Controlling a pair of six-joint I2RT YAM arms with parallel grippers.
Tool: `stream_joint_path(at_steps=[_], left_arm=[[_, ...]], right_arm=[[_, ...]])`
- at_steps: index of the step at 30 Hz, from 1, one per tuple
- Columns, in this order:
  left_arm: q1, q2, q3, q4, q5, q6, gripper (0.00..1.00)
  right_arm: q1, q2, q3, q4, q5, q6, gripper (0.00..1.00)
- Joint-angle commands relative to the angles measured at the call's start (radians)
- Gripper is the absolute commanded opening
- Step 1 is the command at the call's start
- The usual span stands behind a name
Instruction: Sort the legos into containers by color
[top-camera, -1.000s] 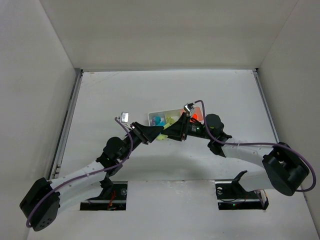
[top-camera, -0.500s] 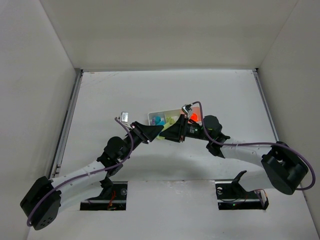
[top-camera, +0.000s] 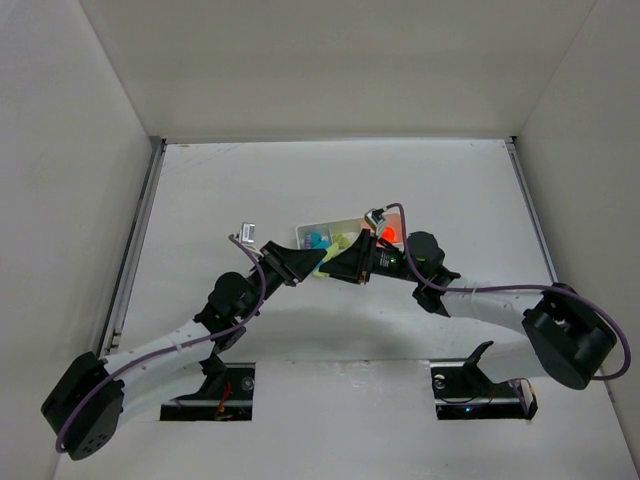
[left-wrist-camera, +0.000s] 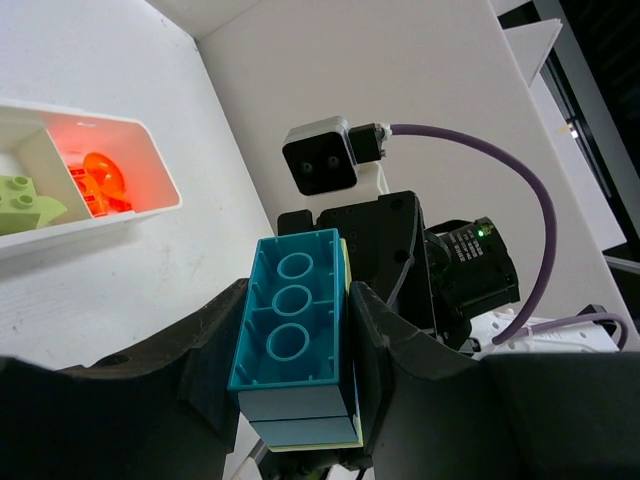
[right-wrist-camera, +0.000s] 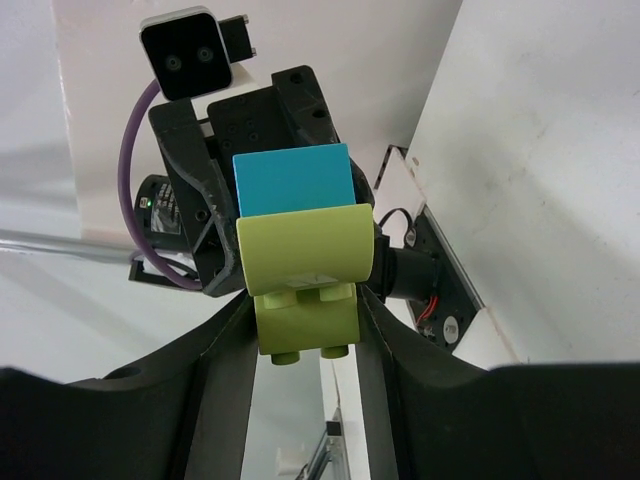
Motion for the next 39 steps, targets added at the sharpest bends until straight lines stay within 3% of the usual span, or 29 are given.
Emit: stream_joint_path(at_steps=[1,8,18,25,29,34,39], left_arm=[[0.01,-0.006,0.032,0.008,0.001,0.007,0.11],[0.123,-0.094,0.024,-0.123,0.028,0.014,0.08],[0.237,-0.117,0.014,-0.156,0.1,0.007,0.07],[0.237,-0.085,0.043,-0.132,0.106,0.014,0.07],[0.234,-0.085,0.049,-0.132,0.1,0.024,0.08],[0.225,-0.094,0.032,-0.132,0.1,0.027,0.1],[0.225,-0.089,0.014,-0.127,0.111,0.031,0.1]], right_arm=[[0.014,-0.017,-0.003,0.059,0.005,-0.021,0.31],[0.014,-0.045,-0.035,0.056,-0.001,-0.035,0.28],[0.003,-0.123,-0.104,0.052,-0.023,-0.047,0.28],[-0.092,-0.143,-0.095,-0.077,0.015,-0.145,0.29],[-0.132,-0.094,0.006,-0.251,0.126,-0.291,0.3],[-0.136,0.019,0.183,-0.52,0.435,-0.529,0.31],[-0.136,0.134,0.319,-0.637,0.65,-0.661,0.32]])
